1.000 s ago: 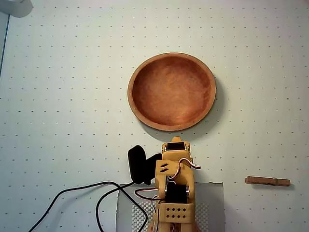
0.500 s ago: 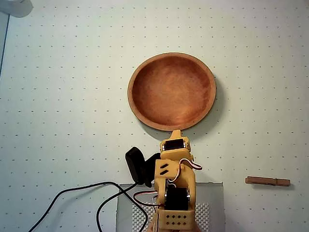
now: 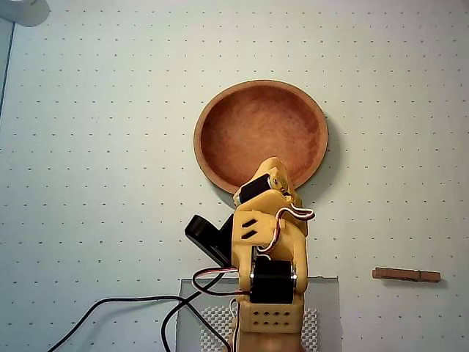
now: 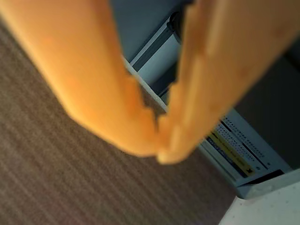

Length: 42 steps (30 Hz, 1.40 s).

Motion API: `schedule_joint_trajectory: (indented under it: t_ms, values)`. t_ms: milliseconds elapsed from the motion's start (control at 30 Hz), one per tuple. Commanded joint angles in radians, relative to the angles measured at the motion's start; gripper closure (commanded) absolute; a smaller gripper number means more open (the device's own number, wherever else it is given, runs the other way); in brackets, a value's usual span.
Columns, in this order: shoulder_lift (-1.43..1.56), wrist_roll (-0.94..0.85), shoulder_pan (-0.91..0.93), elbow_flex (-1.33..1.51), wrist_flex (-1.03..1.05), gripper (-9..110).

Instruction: Grasp a clothespin and put it in the bowl.

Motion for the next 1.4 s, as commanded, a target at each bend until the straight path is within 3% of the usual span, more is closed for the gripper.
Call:
schedule_joint_trajectory:
  t_ms: [0,167,567,767,1367]
  values:
    - [-0.210,-0.071,0.017,-0.281,0.161,105]
    - [-0.387,-0.153,0.118,-0.391,0.333,105]
    - [-0.670,-0.463,0.588,-0.387,0.353,105]
    - [-0.730,-0.486,0.738,-0.290,0.353,105]
    - [-0.729,-0.474,0.861,-0.163,0.339,105]
